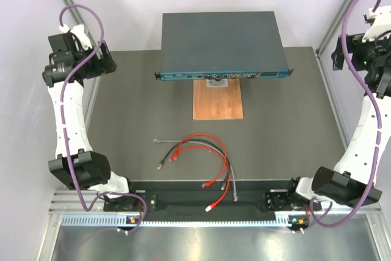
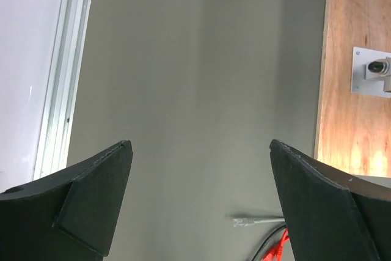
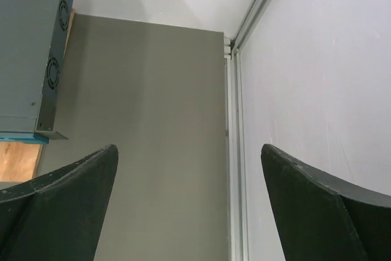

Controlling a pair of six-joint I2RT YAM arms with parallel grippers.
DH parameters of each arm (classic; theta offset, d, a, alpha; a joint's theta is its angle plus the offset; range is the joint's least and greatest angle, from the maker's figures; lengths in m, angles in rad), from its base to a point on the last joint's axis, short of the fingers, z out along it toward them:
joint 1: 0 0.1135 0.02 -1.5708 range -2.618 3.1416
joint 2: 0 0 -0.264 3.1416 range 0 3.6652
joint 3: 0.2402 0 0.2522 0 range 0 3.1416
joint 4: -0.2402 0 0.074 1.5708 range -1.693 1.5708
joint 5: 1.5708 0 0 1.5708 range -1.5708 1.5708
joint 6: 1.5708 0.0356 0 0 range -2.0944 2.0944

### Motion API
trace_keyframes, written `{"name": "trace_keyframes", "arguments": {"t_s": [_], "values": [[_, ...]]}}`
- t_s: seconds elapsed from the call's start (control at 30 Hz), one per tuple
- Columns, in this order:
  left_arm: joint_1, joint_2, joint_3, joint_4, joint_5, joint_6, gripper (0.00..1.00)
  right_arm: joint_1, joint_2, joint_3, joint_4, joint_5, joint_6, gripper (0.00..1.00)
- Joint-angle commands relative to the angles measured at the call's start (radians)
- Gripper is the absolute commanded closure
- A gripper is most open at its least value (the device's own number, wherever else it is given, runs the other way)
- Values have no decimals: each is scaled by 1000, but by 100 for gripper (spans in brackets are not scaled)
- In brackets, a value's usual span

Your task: Insert the plug into the switch port

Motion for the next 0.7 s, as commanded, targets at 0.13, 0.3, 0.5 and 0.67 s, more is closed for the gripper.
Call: {"name": "trace_keyframes", "arguments": {"t_s": [0.13, 0.3, 0.5, 0.67], "values": [[7, -134, -120, 56, 72, 146, 1, 0, -95, -72, -16, -27, 5, 0], [8, -291, -302, -22, 196, 510, 1, 0, -174, -142, -84, -104, -28, 0], [7, -481, -465, -320, 316, 995, 1, 7, -217, -175, -246, -156, -165, 0], [7, -527, -510, -565, 381, 1271, 2, 36, -269, -284, -352, -166, -337, 0]]}}
